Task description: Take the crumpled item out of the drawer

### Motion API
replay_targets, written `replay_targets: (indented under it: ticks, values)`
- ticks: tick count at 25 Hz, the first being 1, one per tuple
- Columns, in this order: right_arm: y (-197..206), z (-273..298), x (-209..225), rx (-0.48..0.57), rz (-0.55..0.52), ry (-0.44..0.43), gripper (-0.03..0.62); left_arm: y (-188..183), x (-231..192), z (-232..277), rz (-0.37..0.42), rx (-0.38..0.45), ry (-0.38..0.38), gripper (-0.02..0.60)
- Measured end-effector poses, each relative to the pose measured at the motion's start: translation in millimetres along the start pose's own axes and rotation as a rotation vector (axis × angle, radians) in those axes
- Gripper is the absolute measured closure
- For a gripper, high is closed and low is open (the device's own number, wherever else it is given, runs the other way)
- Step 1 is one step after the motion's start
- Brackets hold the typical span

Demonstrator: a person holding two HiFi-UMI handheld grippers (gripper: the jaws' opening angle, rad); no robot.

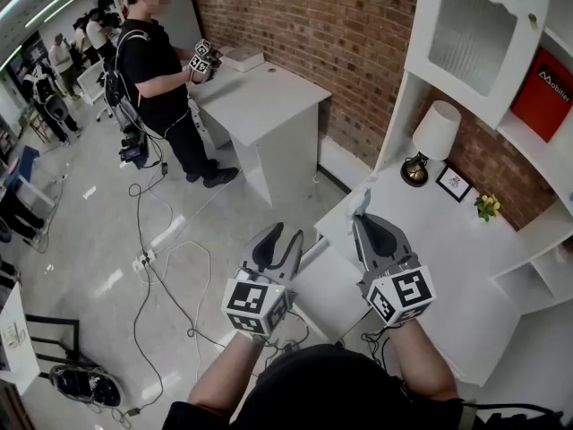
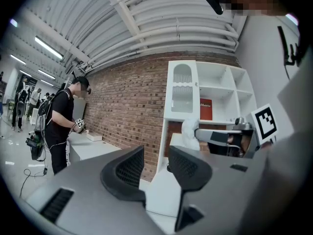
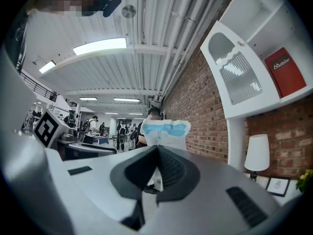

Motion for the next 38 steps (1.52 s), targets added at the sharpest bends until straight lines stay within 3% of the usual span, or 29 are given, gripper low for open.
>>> replay_targets:
  ticks: [38]
  values:
    - [1.5,-6.4,-2.0,0.002,-0.008,-0.012,0.591,14.8,2.9,-1.5,-0.013,-0.032,-0.011,0.433]
Point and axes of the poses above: the fingertips, and each gripper's own axes: z forward along the fingers, x to its right, y out of its underside, the point moved 9 cm from there along -z, backward along the fingers, and after that the axes turned 6 degrees about y, right-handed, at the moved point
